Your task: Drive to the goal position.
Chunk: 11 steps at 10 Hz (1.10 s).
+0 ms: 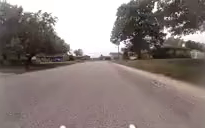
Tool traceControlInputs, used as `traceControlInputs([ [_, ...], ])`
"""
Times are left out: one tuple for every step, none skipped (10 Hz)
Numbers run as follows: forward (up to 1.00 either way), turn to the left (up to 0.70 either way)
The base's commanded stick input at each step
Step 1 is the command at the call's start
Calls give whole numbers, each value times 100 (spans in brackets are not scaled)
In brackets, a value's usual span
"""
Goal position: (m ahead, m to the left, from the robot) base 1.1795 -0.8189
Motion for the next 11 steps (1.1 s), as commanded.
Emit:
traceControlInputs([
  [50, 0],
  [50, 0],
  [50, 0],
  [50, 0],
  [50, 0],
  [50, 0],
  [50, 0],
  [50, 0],
  [50, 0],
  [50, 0],
  [50, 0],
])
